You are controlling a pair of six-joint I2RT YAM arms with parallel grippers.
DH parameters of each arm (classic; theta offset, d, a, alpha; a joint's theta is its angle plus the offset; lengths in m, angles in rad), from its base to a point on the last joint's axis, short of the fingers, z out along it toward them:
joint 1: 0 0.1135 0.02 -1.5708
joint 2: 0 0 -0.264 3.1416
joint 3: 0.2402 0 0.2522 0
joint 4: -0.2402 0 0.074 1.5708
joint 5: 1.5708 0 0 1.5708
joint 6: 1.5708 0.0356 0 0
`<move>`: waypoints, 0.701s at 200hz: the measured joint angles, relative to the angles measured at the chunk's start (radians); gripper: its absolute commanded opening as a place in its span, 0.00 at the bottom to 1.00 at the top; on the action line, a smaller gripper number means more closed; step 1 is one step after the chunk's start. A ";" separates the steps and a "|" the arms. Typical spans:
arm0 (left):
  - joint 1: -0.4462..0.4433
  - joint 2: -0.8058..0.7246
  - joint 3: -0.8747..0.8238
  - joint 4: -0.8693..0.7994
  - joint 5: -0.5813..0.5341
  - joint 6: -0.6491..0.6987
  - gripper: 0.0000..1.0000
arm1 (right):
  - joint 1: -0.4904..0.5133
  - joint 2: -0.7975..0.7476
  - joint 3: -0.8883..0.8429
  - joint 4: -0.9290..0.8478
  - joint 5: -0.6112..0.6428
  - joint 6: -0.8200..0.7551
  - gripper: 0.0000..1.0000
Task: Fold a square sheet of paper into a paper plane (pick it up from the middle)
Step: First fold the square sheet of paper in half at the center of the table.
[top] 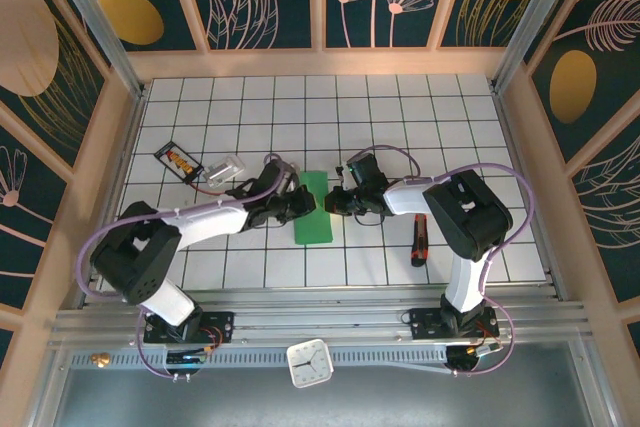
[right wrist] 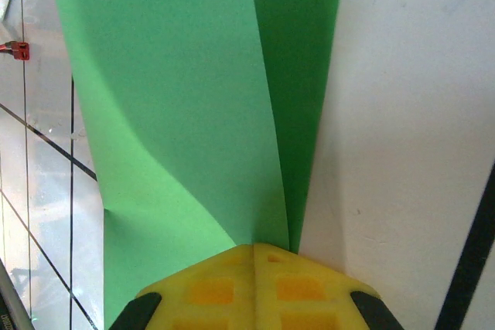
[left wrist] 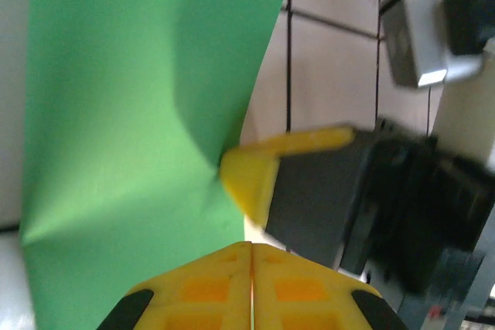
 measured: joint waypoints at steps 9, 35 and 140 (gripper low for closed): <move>0.008 0.029 0.034 -0.006 -0.011 0.017 0.07 | 0.000 0.000 0.000 0.000 0.000 0.000 0.00; 0.025 0.095 0.105 -0.036 -0.042 0.064 0.05 | 0.000 -0.001 -0.001 0.000 0.003 0.000 0.00; 0.068 0.215 0.119 -0.057 -0.076 0.128 0.02 | 0.001 -0.003 -0.007 0.009 0.005 0.000 0.00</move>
